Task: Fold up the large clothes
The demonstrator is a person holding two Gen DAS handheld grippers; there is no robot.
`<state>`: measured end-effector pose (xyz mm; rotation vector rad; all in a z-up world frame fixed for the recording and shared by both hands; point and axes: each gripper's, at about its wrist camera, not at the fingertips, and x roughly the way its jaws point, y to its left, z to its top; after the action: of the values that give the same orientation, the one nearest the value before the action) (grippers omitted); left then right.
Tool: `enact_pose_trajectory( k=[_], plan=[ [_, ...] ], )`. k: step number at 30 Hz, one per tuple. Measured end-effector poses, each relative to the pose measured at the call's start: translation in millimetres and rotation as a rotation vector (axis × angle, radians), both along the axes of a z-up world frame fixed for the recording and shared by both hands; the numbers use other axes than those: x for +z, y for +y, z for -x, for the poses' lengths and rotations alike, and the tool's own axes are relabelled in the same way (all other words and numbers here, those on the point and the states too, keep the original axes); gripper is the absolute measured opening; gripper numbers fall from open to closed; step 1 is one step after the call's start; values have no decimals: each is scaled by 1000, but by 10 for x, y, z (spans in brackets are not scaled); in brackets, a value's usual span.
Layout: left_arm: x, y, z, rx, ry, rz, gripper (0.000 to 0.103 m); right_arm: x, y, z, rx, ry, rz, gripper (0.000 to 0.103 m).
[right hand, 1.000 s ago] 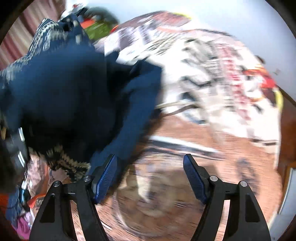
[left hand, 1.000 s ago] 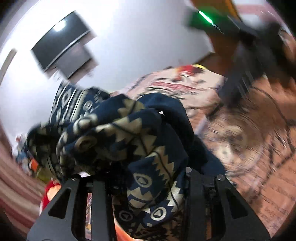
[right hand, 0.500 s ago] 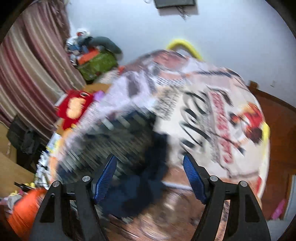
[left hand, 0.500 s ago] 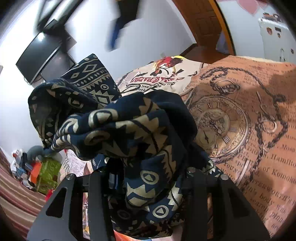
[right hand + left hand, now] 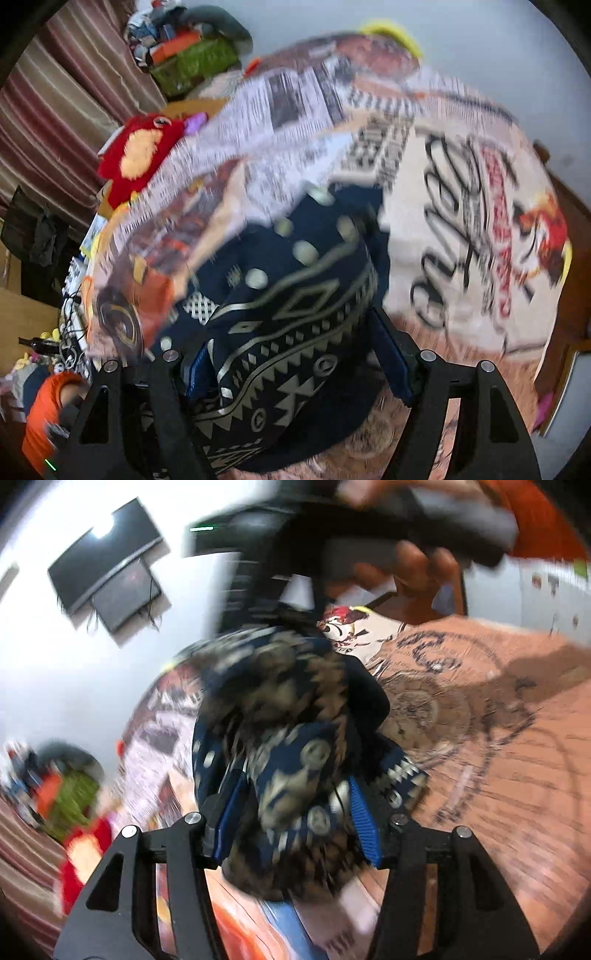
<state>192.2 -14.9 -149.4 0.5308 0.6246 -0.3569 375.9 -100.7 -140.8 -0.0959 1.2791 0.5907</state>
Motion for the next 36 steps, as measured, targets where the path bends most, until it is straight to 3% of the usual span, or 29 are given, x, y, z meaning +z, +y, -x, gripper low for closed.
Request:
enact_pose_trajectory(
  k=[6, 11, 16, 21, 26, 31, 33, 36],
  plan=[
    [487, 637, 143, 153, 4, 180, 57, -257, -272, 159, -13, 51, -7, 74],
    [806, 873, -187, 262, 41, 319, 68, -294, -488, 315, -21, 34, -35, 74],
    [548, 792, -756, 310, 184, 419, 69, -301, -641, 472, -15, 7, -40, 74],
    [96, 572, -968, 276, 325, 438, 69, -313, -737, 565, -4, -21, 13, 74],
    [-42, 475, -897, 261, 352, 481, 69, 62, -857, 674, 21, -113, 28, 73],
    [-56, 338, -855, 245, 337, 453, 69, 648, -759, 739, 36, -222, -81, 73],
    [-50, 325, -829, 237, 341, 468, 69, 731, -642, 727, 42, -226, -123, 74],
    [-41, 356, -774, 239, 337, 460, 69, 607, -430, 713, 59, -195, -119, 74]
  ],
)
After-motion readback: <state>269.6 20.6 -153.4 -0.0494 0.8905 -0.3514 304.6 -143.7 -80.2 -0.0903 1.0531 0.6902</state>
